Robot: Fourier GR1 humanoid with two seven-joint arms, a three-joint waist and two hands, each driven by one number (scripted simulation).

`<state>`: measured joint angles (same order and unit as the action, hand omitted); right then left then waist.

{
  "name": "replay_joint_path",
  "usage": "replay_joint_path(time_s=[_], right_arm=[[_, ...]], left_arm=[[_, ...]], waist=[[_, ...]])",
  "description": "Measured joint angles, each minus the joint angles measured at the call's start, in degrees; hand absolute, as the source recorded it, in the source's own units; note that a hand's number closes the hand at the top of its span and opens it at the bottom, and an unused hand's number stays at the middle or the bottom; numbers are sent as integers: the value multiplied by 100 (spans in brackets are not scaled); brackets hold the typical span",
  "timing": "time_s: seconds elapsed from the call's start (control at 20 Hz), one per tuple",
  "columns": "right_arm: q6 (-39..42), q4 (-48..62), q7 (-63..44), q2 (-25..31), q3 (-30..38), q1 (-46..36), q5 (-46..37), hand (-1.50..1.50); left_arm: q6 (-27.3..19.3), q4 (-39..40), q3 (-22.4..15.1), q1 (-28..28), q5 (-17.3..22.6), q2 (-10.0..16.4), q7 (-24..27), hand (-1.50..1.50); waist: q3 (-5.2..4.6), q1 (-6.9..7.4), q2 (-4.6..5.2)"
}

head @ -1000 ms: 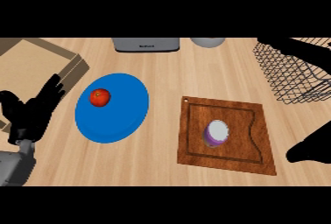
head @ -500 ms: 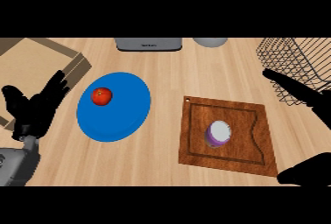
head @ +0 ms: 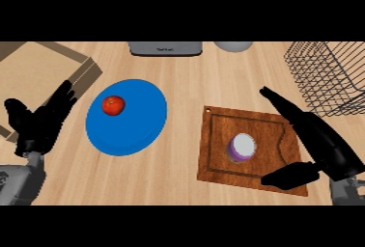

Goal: Pick the can from the cutting board and place it in the basket

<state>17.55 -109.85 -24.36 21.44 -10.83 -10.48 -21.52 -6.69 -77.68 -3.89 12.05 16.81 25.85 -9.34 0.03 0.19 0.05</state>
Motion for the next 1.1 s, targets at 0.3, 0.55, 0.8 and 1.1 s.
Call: replay_joint_path(time_s=[0.3,0.55,0.8,1.1], right_arm=[[-419,1065,410,-574,-255,-264,-624,-150],[-400,1564,712,-684,-373,-109,-969,-150],[-261,1914,804,-793,-330,-202,-1251,-150],[-118,1857,1243,-735,-115,99,-1338,-150]], left_arm=[[16,-60,93,50,-197,-159,-137,0],[152,-127,244,-79,-311,-259,-128,0],[348,-273,481,-114,-403,-260,-303,0],[563,-15,722,-36,-601,-412,-150,0]], waist=[[-2,13,0],[-2,-2,-3],[-2,-5,-6],[-3,-23,-6]])
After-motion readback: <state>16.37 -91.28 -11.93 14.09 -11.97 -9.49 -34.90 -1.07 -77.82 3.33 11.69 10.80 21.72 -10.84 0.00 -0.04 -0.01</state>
